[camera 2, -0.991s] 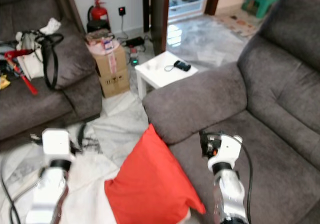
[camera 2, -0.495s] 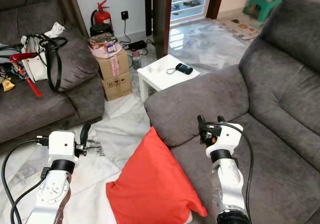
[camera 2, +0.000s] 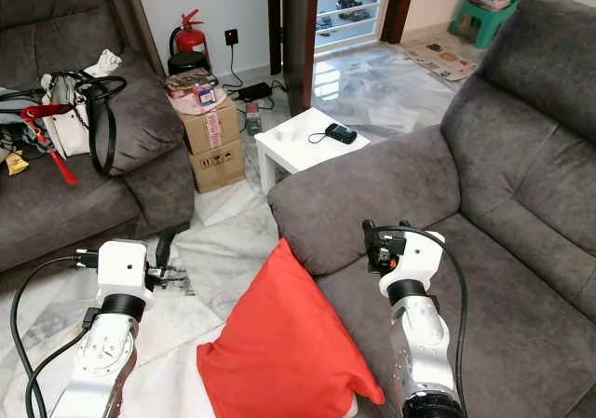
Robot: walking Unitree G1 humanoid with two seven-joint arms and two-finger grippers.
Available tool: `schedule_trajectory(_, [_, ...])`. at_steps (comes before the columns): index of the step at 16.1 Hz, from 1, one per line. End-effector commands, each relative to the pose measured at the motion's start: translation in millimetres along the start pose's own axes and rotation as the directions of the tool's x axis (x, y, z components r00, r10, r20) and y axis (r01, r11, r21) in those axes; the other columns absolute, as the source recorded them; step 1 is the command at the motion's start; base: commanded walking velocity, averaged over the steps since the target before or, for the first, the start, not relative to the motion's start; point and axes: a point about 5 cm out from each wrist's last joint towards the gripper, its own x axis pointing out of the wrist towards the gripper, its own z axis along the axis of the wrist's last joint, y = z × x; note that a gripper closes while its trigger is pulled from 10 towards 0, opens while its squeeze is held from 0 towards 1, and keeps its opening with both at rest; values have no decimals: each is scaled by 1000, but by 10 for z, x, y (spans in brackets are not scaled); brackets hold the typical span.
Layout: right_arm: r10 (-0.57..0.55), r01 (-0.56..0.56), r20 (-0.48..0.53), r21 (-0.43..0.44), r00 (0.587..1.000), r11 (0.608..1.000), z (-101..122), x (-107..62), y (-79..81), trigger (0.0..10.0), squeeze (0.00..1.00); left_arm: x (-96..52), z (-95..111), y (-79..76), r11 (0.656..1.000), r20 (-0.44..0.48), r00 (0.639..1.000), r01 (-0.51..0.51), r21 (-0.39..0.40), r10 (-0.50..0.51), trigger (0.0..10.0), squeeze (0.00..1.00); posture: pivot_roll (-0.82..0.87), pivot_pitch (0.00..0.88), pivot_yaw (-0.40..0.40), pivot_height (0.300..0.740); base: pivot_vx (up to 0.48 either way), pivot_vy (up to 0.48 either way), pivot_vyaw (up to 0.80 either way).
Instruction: Move the pillow to the sofa from floor
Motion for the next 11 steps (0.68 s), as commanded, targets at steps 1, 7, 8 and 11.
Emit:
schedule_trajectory(1, [6, -6, 6, -10, 1000, 1000, 38, 25, 20, 10000, 0, 36, 34, -1, 1000, 5, 1000, 6, 3, -6, 10000, 0, -21, 58, -11, 676, 0, 0, 0])
schedule_trajectory(7, [17, -18, -5, -10, 1000, 1000, 21, 34, 57, 10000, 0, 50, 50, 19, 1000, 4, 1000, -5, 4, 5, 10000, 0, -16, 90, -15, 636, 0, 0, 0])
schedule_trajectory(8, [16, -16, -14, -12, 1000, 1000, 13, 45, 55, 10000, 0, 56, 52, 14, 1000, 3, 1000, -5, 2, 5, 10000, 0, -17, 96, -16, 636, 0, 0, 0])
schedule_trajectory(11, [27, -28, -22, -12, 999, 1000, 10, 56, 63, 10000, 0, 53, 49, 2, 1000, -1, 1000, -3, -1, 3, 10000, 0, -16, 104, -19, 636, 0, 0, 0])
